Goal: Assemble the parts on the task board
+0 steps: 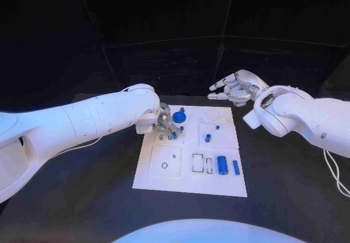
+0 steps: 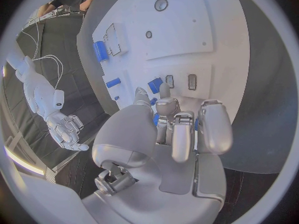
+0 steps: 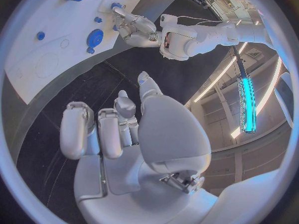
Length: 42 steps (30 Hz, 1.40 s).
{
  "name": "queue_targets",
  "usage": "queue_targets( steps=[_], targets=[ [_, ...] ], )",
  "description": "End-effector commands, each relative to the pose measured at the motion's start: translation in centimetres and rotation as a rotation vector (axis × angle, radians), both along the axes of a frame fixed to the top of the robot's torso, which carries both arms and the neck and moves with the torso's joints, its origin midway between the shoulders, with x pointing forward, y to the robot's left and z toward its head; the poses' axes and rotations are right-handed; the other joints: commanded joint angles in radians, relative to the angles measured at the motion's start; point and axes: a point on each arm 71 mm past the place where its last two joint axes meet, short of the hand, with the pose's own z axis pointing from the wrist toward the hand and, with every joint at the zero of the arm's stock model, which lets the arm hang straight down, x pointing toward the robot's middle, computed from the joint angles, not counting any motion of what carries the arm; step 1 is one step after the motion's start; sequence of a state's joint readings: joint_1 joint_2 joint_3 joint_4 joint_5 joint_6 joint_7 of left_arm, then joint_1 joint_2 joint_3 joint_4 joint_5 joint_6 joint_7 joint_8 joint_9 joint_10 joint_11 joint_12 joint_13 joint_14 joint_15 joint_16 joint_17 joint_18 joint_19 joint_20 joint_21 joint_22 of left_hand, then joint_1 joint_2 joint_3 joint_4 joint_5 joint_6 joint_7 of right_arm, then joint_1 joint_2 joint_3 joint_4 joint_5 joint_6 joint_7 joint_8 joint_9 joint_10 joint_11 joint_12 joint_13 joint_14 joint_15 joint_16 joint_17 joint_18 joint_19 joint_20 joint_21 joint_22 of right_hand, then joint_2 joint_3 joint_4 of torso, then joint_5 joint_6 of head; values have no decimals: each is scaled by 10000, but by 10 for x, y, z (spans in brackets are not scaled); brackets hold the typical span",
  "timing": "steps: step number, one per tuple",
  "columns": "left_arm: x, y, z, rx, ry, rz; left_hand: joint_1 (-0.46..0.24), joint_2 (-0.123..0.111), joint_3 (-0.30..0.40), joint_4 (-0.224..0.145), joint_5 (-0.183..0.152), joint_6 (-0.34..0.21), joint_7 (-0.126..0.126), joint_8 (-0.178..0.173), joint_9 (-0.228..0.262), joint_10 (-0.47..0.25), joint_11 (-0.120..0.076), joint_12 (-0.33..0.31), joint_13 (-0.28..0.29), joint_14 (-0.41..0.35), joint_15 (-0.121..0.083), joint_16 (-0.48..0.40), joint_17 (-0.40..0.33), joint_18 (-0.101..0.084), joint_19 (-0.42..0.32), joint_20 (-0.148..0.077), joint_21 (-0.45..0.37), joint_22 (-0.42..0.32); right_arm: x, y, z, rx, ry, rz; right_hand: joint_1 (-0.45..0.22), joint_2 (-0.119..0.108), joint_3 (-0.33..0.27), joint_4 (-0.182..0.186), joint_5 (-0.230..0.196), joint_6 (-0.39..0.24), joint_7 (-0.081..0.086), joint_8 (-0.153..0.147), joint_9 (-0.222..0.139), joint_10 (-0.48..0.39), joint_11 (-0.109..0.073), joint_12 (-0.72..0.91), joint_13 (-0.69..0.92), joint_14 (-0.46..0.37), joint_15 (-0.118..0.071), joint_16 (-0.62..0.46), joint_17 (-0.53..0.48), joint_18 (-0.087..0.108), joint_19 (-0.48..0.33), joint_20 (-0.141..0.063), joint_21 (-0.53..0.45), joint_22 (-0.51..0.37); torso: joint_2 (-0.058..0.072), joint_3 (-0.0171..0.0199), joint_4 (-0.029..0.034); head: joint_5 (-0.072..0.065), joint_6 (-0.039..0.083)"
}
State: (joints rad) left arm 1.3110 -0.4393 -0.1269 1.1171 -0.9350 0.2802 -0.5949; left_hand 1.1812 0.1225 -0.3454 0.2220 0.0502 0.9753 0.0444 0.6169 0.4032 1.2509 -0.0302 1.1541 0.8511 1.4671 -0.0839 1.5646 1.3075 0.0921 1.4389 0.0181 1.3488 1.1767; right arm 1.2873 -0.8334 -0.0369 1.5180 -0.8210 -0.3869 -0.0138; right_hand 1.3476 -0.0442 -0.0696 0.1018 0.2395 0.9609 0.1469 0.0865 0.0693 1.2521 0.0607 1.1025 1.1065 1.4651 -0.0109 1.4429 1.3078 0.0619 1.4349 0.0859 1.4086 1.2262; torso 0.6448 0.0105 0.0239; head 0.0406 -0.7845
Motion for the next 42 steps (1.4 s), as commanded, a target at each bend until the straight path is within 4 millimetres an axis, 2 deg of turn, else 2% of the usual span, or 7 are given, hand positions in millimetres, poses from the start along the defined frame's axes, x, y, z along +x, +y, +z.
queue_targets(
  steps=[1,27,31,38,42],
  targets=[
    [0,-1,-1,149,97,-133,100,-13,81,-13,20,-97,-16,83,27,37,24,57,12,1037,-60,62,2633,-196,36,7,62,8,0,1,2,-13,-55,97,4,120,-70,13,61,33,14,33,-11,-101,2,-38,-17,530,-66,-18,310,70,-73,12,-52,-7,0,1,1,1,-12],
    [1,-6,-2,-101,-38,-208,539,81,548,-442,24,-324,-1,305,315,-55,37,30,7,1035,-47,57,2623,-175,-48,24,30,-45,2,4,0,-52,22,163,44,167,-90,-7,146,33,13,33,-11,-91,-3,-27,-22,532,-69,-28,306,71,-72,9,-61,-15,-2,6,13,-3,-59],
    [1,-6,-1,-164,-70,-229,937,183,887,-758,26,-403,-11,344,386,-87,25,6,-2,1034,-56,55,2618,-169,-65,20,24,-50,2,4,0,-58,36,173,45,173,-94,-8,161,33,13,33,-11,-79,-2,-11,-9,534,-70,-26,311,69,-69,9,-58,-8,3,8,6,2,-74],
    [0,-7,-1,-285,-41,-305,1948,375,1683,-1525,43,-570,-96,259,406,-236,-56,-172,-153,1028,-122,42,2594,-154,-105,-30,-10,-90,3,5,0,-67,53,184,45,178,-101,-8,178,33,13,33,-11,-76,-2,-7,-8,536,-70,-24,316,69,-68,8,-59,-8,7,7,5,-4,-106],
    [-1,-8,-1,-436,-47,-338,2485,482,2317,-1966,640,-708,-107,39,307,-399,-75,-394,-320,1024,-150,33,2576,-143,-137,-68,-50,-141,3,5,0,-69,60,197,46,184,-109,-9,199,32,14,33,-11,-76,-2,-9,-13,535,-70,-28,311,70,-68,7,-61,-10,0,8,9,0,-124]
  ],
)
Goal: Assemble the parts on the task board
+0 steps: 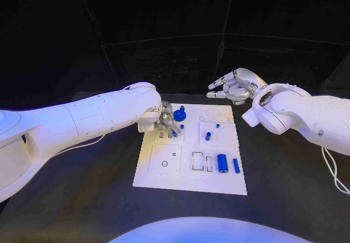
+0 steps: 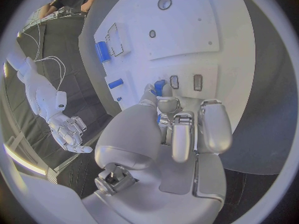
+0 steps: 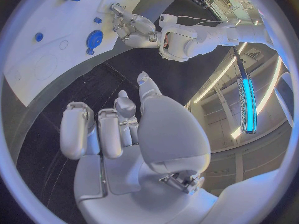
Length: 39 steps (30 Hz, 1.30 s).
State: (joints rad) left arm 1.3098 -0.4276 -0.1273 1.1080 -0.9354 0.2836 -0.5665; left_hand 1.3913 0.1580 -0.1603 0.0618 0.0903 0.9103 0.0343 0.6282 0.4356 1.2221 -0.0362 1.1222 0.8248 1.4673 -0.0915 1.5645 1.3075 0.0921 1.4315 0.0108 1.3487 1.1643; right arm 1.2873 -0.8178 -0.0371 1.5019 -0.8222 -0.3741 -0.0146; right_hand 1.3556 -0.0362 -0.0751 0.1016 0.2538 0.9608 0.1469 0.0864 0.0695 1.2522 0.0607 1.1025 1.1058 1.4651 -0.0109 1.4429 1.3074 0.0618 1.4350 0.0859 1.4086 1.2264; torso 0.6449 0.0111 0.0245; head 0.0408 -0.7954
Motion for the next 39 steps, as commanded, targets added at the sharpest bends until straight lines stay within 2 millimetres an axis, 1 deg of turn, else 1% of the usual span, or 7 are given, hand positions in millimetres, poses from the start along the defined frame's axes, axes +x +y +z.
queue_targets(
  steps=[1,7,9,10,12,27,39],
  targets=[
    [-1,-2,0,-274,-31,-127,481,120,640,-468,352,-85,0,-131,-44,-144,-12,-133,-101,1021,-72,32,2575,-142,-71,2,-58,-27,0,1,1,-21,-8,107,-35,104,-54,-7,57,32,14,33,-14,-78,-2,-10,-6,535,-71,-28,315,70,-68,7,-61,-12,-1,2,4,-2,-20],
    [-4,1,1,-519,-124,-97,335,-258,2358,-971,983,-185,179,-297,-73,-220,73,-516,-384,1012,67,15,2541,-131,-101,52,-89,-45,0,1,1,-29,6,116,-34,109,-62,-8,78,31,14,32,-14,-72,-2,-3,-2,536,-71,-30,315,70,-68,7,-63,-14,-8,10,1,-3,-19],
    [-5,4,2,-603,-196,-55,-195,-739,3506,-1115,1004,-198,231,-278,-14,-179,114,-603,-462,1010,53,10,2531,-139,-112,128,-98,-42,0,1,1,-31,6,113,-37,111,-73,-8,99,31,14,32,-14,-69,-2,1,-3,536,-71,-32,314,70,-68,6,-64,-15,-11,18,2,-1,-24],
    [-5,5,2,-680,-278,-1,-1389,-1520,5620,-1153,936,-165,341,-158,133,-62,149,-607,-474,1009,156,7,2526,-130,-117,123,-104,-21,0,1,1,-32,5,108,-38,112,-77,-7,106,30,14,32,-14,-68,-2,2,-3,537,-71,-32,314,70,-67,6,-64,-15,-11,19,9,-4,-16],
    [-6,8,4,-806,-426,93,-2209,-2229,7584,-1355,1282,-147,264,143,405,79,142,-515,-422,1008,149,4,2518,-127,-101,146,-91,22,0,1,1,-34,5,101,-38,112,-77,-7,106,30,14,32,-14,-68,-2,2,-3,537,-71,-32,314,70,-67,6,-64,-15,-9,16,15,-9,-27],
    [-11,18,9,-1468,-1182,800,-2851,-2890,8805,-1659,2963,-94,130,680,882,541,58,-81,155,1035,-4,63,2633,-187,35,75,96,367,1,-1,1,-46,5,67,-61,118,-108,5,148,32,14,33,-14,-59,-2,12,-3,536,-71,-40,306,72,-69,5,-71,-25,2,12,6,85,-95],
    [-15,27,-5,-961,-1115,1269,-2879,-2904,8821,-1660,3039,-79,121,699,899,576,50,-52,195,1035,-9,63,2633,-195,54,68,124,415,1,-1,1,-54,8,50,-74,120,-123,12,164,33,14,34,-14,-58,-2,12,-8,536,-71,-44,300,70,-66,5,-69,-19,6,2,0,122,-160]
  ],
)
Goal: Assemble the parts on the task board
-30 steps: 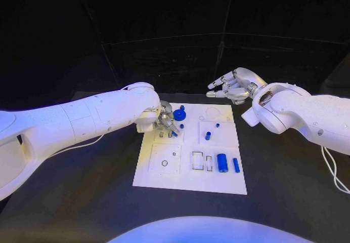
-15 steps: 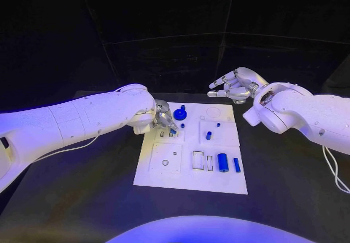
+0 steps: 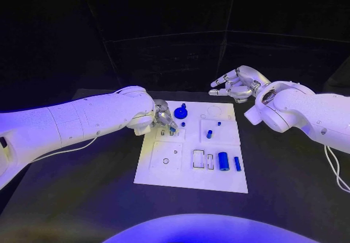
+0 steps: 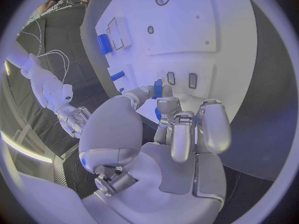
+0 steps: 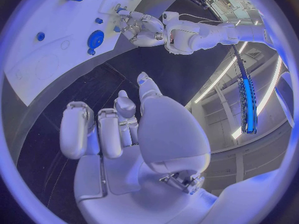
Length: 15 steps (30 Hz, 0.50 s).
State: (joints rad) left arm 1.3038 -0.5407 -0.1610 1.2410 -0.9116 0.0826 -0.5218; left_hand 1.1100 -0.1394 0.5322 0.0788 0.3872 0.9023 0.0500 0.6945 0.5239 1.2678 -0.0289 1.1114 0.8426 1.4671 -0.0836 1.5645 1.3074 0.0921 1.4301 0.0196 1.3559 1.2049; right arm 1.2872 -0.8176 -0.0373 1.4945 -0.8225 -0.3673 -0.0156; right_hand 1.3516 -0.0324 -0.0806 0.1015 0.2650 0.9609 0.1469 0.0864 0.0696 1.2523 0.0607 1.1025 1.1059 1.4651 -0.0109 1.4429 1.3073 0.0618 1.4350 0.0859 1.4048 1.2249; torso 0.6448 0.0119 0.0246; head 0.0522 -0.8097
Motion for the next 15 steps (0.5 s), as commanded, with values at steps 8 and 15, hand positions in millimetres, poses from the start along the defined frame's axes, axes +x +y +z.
queue_targets(
  steps=[8,15],
  targets=[
    [-2,3,-8,137,-27,467,-79,63,1911,-1837,114,13,-44,51,28,139,-31,68,33,1037,-94,63,2633,-202,83,-24,72,45,0,0,1,-16,-30,64,-34,82,-68,13,52,33,14,34,-15,-58,-2,12,-9,536,-71,-44,301,70,-66,5,-31,-4,14,-6,-8,24,-48],
    [-5,4,-14,206,58,491,-84,59,1918,-1840,134,16,-46,56,32,140,-34,63,23,1037,-96,63,2633,-202,83,-26,72,44,0,1,1,-14,-29,81,-34,82,-68,13,52,33,14,34,-15,-58,-2,12,-9,536,-71,-44,301,70,-66,5,-31,-4,11,-6,-1,-83,-24]
  ],
)
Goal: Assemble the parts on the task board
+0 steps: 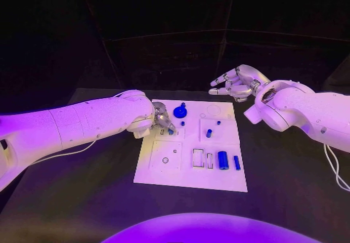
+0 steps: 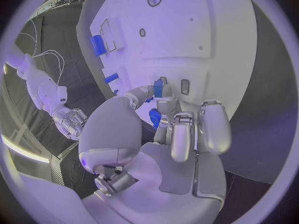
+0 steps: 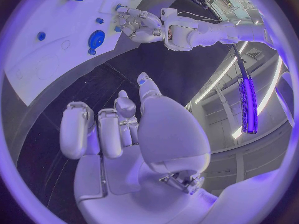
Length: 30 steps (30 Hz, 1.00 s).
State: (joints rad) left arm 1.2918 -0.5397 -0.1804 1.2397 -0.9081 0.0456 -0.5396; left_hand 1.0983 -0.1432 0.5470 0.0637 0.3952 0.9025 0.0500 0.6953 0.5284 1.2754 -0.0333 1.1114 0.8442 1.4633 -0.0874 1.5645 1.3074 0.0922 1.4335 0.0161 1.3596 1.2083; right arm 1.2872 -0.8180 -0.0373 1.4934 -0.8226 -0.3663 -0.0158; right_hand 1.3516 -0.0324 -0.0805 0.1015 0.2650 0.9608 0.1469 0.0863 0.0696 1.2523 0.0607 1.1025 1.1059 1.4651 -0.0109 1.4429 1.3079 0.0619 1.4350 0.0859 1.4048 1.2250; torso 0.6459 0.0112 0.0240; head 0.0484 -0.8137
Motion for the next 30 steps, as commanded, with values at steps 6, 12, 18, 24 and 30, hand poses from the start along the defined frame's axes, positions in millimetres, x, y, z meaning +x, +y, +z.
queue_targets(
  steps=[6,12,18,24,30],
  targets=[
    [-1,5,-4,75,45,207,2,60,1779,-1700,125,29,-58,76,9,96,2,88,42,1075,-65,63,2634,-203,54,2,40,19,0,1,1,-17,-49,103,-34,83,-68,13,53,33,14,34,-15,-58,-2,12,-9,536,-71,-44,295,70,-66,5,-31,-4,-1,-12,4,-28,32],
    [-2,7,-5,140,156,161,-16,38,1787,-1708,173,35,-65,96,24,114,-5,100,61,1075,-69,63,2634,-206,60,-2,49,35,0,1,1,-28,-57,112,-50,89,-93,22,78,34,13,35,-14,-52,-3,19,-10,539,-71,-42,304,69,-63,5,-31,-1,-3,-1,-5,3,-2],
    [-3,11,-6,232,280,149,-95,-36,1820,-1712,499,52,-92,189,92,146,-28,96,60,1075,-87,63,2634,-211,72,-20,66,69,0,1,1,-33,-53,123,-50,89,-93,22,78,34,13,35,-14,-52,-3,19,-10,539,-71,-42,304,69,-63,5,-31,-1,3,-3,7,20,-33],
    [-4,11,-6,266,384,48,-182,-91,1773,-1693,977,40,-116,289,167,190,-51,113,88,1075,-105,63,2634,-216,82,-38,82,104,1,2,1,-32,-52,142,-50,96,-98,23,92,35,12,36,-14,-57,-3,11,-21,538,-72,-47,296,69,-63,4,-32,-2,-2,-1,11,42,-43],
    [-5,8,-7,291,499,-121,-194,-98,1760,-1688,995,37,-119,297,174,203,-51,127,109,1075,-106,63,2634,-219,85,-39,88,114,1,3,1,-31,-49,157,-49,104,-102,24,109,37,11,37,-14,-56,-4,13,-22,540,-72,-44,303,70,-63,4,-34,-5,1,0,-21,55,-52]
  ],
)
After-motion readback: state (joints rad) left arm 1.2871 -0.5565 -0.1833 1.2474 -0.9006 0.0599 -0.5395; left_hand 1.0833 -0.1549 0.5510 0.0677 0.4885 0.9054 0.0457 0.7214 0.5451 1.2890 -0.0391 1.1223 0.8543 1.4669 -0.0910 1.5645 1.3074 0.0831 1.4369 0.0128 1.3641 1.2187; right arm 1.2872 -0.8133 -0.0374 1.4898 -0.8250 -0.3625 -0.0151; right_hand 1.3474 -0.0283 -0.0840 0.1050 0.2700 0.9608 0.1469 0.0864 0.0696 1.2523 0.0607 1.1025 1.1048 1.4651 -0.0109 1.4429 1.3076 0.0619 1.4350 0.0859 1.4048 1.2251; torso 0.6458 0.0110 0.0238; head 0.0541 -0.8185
